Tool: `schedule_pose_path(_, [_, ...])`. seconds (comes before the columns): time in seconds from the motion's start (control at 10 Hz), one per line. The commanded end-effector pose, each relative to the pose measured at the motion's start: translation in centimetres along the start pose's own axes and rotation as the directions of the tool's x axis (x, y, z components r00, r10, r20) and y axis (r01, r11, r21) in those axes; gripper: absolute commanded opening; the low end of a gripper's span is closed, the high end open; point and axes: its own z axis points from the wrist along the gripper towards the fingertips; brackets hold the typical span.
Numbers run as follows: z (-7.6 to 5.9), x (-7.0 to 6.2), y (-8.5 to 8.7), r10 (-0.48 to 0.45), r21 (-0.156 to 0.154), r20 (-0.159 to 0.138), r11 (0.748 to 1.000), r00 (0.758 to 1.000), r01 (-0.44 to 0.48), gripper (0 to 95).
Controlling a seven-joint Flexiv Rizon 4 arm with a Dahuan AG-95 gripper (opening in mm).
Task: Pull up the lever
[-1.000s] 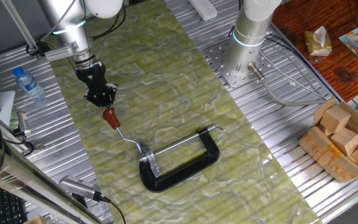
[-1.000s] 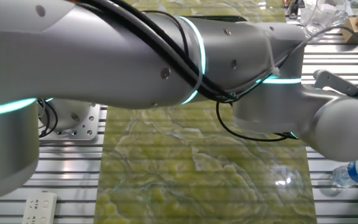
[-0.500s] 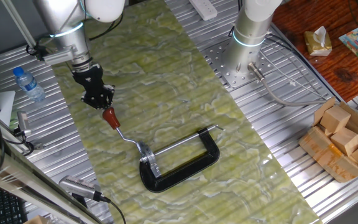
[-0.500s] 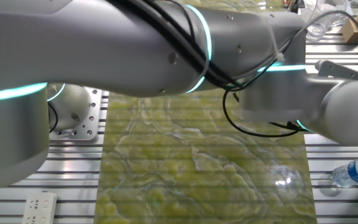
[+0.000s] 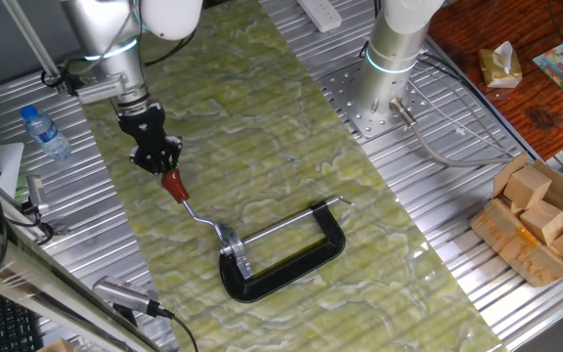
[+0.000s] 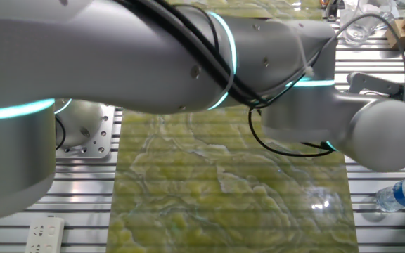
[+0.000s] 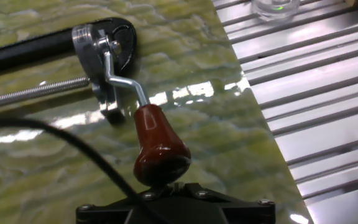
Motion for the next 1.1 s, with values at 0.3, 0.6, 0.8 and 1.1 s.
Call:
schedule_pose_path(0.3, [-1.3, -1.5, -0.1, 0.11, -0.041, 0.01, 0.993, 0.994, -0.11, 0.0])
schedule_pose_path(0.6, [-1.5, -1.7, -0.1, 0.134, -0.042, 0.006, 0.99, 0.991, -0.134, 0.0])
schedule_pose_path(0.8, [-1.9, -1.5, -0.1, 0.183, -0.04, -0.027, 0.982, 0.983, -0.184, 0.0])
schedule_pose_path(1.1, [-3.0, -0.7, -0.2, 0.345, -0.038, -0.054, 0.937, 0.937, -0.348, 0.0])
